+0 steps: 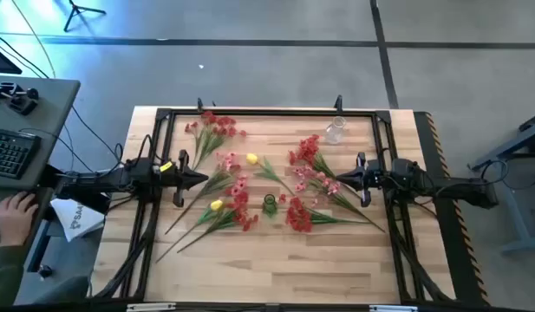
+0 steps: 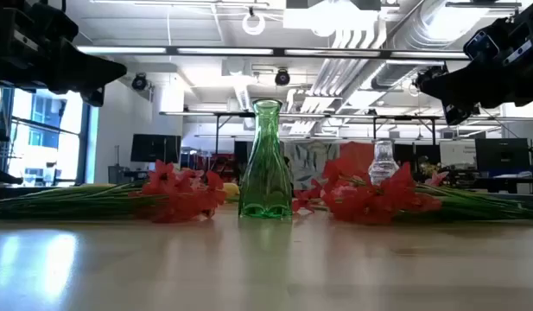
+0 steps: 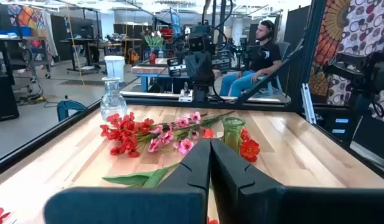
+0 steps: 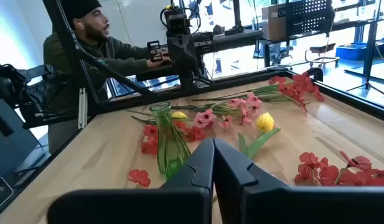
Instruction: Sort flowers into vase by color
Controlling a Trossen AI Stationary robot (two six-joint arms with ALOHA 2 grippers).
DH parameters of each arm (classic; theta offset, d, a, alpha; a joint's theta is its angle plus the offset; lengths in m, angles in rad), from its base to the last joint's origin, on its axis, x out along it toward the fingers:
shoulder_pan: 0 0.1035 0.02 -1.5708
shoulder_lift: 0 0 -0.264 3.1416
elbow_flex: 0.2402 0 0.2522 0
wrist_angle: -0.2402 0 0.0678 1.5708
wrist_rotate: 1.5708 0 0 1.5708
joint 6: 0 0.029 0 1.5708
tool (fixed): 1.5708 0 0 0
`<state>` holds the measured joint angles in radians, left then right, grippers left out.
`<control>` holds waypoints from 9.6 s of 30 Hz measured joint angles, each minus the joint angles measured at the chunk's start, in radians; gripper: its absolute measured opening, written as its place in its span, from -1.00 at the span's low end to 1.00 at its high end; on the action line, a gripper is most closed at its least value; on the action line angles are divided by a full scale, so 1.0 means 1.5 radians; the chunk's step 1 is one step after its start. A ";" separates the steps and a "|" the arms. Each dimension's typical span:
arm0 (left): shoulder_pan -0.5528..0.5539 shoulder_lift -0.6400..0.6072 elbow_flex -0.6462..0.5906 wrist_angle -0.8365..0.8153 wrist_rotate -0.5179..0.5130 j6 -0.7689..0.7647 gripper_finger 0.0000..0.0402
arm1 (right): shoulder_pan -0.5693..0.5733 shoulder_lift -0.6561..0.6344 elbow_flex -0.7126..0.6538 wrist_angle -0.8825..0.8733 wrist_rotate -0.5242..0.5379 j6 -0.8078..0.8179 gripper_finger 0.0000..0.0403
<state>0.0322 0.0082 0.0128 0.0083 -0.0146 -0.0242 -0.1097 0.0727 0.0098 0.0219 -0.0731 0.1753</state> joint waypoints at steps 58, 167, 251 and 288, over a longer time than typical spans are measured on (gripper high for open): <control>0.000 0.000 0.000 0.000 0.000 0.000 -1.00 | 0.000 0.000 0.000 0.000 0.000 0.000 -1.00; 0.000 0.000 0.000 0.079 -0.135 -0.105 -1.00 | -0.152 0.910 0.430 -0.359 0.113 0.074 -0.95; 0.000 0.000 0.000 0.083 -0.149 -0.110 -1.00 | -0.530 0.561 0.331 0.191 0.007 -0.210 -0.26; 0.000 0.154 0.000 0.242 -0.239 -0.078 -1.00 | -0.361 0.538 0.555 -0.258 0.303 -0.183 0.27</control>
<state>0.0322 0.2396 0.0128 0.3713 -0.3724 -0.1408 -0.6515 0.8794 0.8423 -0.3651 0.3807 -0.0989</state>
